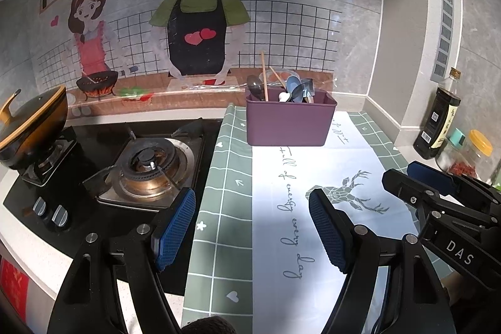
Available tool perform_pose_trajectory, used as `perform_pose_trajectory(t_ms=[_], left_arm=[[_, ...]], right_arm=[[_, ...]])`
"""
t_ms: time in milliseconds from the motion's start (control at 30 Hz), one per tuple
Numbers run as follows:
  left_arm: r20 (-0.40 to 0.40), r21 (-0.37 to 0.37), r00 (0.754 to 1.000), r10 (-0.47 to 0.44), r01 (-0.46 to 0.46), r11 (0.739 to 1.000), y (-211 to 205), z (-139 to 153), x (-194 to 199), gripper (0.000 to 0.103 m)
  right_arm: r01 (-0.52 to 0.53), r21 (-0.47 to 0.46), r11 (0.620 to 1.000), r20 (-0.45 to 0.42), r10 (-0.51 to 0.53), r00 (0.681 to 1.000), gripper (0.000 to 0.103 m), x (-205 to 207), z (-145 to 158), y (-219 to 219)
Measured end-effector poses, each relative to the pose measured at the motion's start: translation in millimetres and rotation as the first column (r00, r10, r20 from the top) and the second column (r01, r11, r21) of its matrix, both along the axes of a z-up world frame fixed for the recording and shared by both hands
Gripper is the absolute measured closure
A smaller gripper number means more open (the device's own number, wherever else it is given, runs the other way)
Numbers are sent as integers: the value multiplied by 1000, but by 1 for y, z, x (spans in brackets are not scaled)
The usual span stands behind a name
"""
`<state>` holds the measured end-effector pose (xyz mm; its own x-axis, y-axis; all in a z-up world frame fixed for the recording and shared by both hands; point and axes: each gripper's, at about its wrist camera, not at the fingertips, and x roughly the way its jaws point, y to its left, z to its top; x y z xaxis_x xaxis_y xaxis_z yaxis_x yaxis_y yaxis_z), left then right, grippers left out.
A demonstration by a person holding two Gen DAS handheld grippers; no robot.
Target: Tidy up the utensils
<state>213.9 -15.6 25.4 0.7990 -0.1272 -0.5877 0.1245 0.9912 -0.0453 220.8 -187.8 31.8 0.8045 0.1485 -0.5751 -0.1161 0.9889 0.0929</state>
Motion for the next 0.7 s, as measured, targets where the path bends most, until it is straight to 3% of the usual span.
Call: perform_pose_trajectory(t_ms=[700], left_arm=[[-4, -4, 1000, 9, -9, 1000, 1, -2, 2, 28]], right_arm=[[-5, -3, 1000, -2, 5, 1000, 62, 2, 1, -1]])
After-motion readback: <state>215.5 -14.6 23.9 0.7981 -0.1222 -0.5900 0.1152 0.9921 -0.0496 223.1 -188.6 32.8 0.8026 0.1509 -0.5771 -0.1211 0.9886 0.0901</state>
